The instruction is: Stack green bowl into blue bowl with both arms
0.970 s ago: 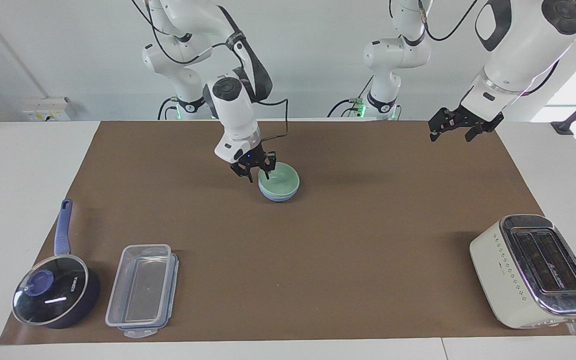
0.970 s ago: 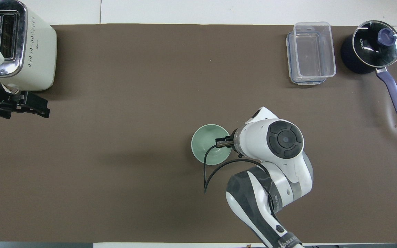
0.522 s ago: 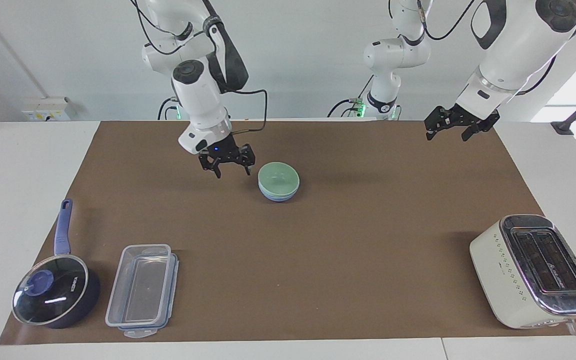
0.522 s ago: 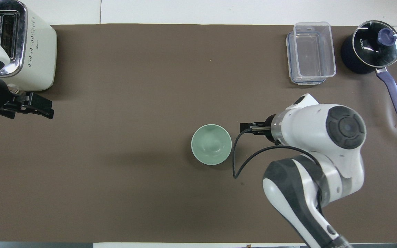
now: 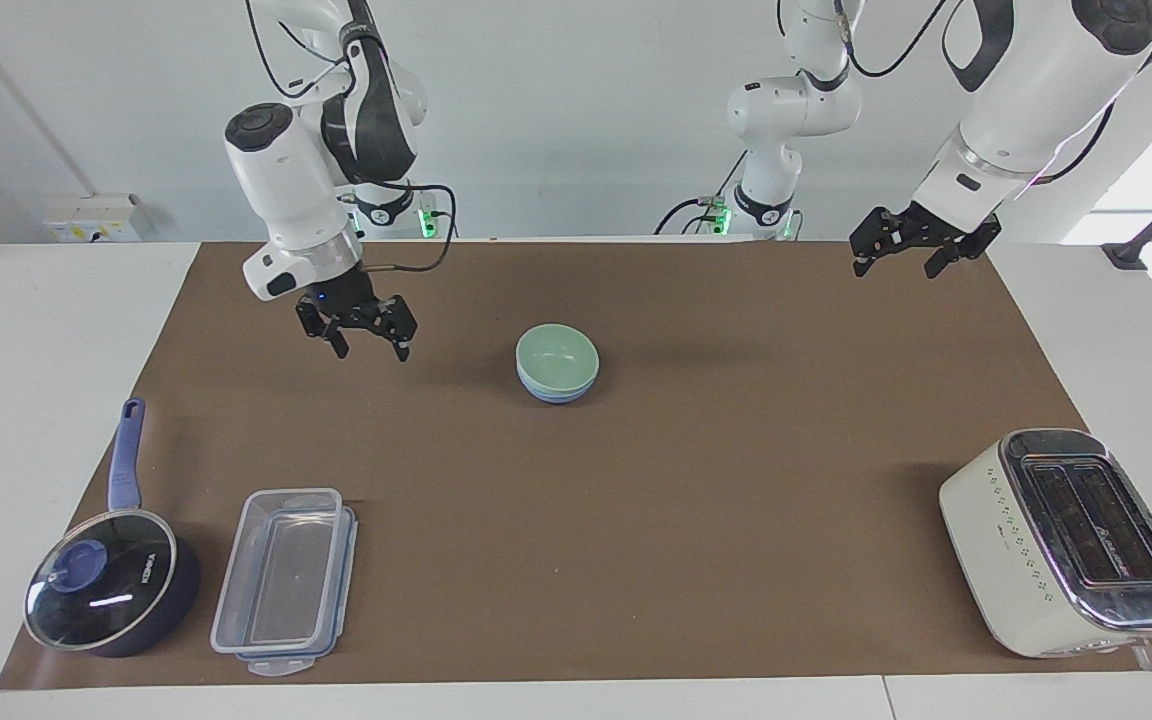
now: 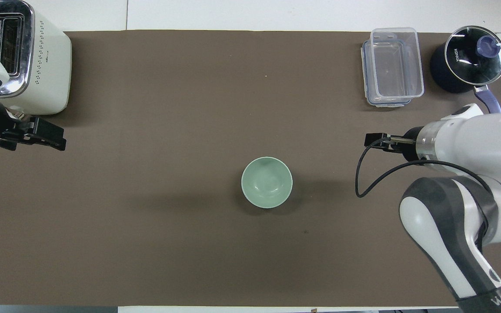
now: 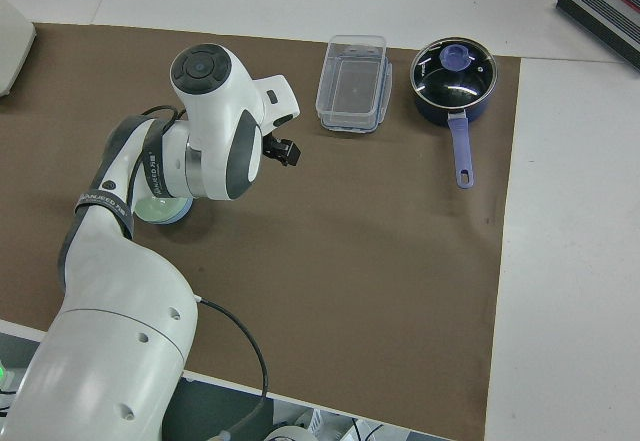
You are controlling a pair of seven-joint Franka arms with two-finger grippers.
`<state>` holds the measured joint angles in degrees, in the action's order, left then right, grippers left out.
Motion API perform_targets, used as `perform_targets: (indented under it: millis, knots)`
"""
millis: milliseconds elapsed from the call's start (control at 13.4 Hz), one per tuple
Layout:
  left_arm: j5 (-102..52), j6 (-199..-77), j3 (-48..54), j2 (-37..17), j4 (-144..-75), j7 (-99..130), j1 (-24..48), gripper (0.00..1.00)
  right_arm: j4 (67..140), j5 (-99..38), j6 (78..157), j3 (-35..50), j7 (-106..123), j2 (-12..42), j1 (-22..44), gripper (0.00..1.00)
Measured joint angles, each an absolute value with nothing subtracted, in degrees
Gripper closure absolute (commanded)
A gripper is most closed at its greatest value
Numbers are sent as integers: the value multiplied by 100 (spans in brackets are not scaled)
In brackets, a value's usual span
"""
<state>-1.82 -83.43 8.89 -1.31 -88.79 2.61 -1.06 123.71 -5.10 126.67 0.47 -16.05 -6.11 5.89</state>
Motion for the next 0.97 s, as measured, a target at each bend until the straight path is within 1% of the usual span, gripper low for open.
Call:
perform_targets:
  millis: [299,522,746,970]
  knots:
    - [-171,-8342,865,-128,-8879,261,-106,0,11863,-354,12134,45,-1394,-548,286,0]
    - [-106,-8342,860,-113,-8877,261,-105,0,11348,-300,11635,42,-1067,-375,71,0]
    - [-92,-8342,860,-88,-8877,260,-105,0,10802,-156,11201,43,-985,-166,-8,0]
    - [-89,-8349,857,-83,-8877,260,-105,0,10418,-67,10905,47,-983,-52,-10,0]
